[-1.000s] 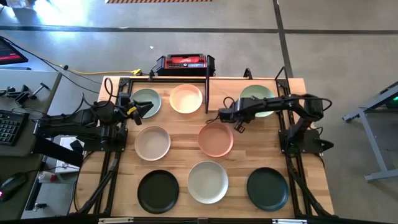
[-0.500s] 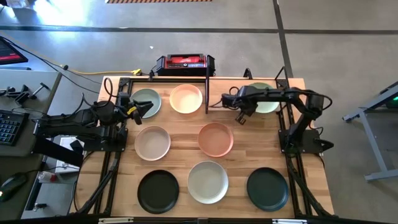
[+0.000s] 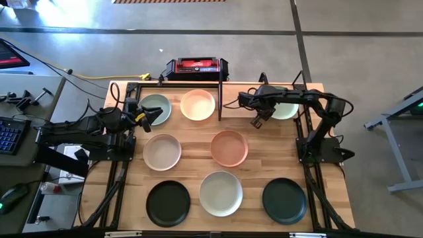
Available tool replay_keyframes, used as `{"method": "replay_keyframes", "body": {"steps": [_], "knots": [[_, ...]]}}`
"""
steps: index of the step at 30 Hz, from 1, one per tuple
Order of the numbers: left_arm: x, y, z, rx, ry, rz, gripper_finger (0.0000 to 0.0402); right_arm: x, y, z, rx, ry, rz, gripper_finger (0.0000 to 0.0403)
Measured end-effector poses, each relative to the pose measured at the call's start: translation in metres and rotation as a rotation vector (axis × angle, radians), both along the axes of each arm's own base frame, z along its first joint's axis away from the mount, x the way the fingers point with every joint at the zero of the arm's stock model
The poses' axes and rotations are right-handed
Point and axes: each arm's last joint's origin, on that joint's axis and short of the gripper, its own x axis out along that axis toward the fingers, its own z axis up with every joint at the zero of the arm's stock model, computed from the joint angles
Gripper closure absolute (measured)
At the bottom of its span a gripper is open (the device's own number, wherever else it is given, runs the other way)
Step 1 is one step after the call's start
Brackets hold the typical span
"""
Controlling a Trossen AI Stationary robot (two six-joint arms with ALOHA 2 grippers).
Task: Place and stack plates onto a shelf
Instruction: Put the light green plate on the shelf, then stack the black plate on top of the light green plate
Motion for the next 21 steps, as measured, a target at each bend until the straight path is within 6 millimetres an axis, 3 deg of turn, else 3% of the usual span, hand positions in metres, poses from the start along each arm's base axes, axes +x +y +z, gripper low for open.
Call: {"method": "replay_keyframes", "body": {"steps": [12, 21], "knots": [[0.000, 0.000, 0.000, 0.000, 0.000, 0.000, 0.0300, -0.001, -0.005, 0.002, -0.057, 0.027, 0.033, 0.0330], [0.000, 0.000, 0.000, 0.002, 0.002, -0.005, 0.0300, 0.011, -0.008, 0.028, -0.031, -0.052, 0.024, 0.0313]]}}
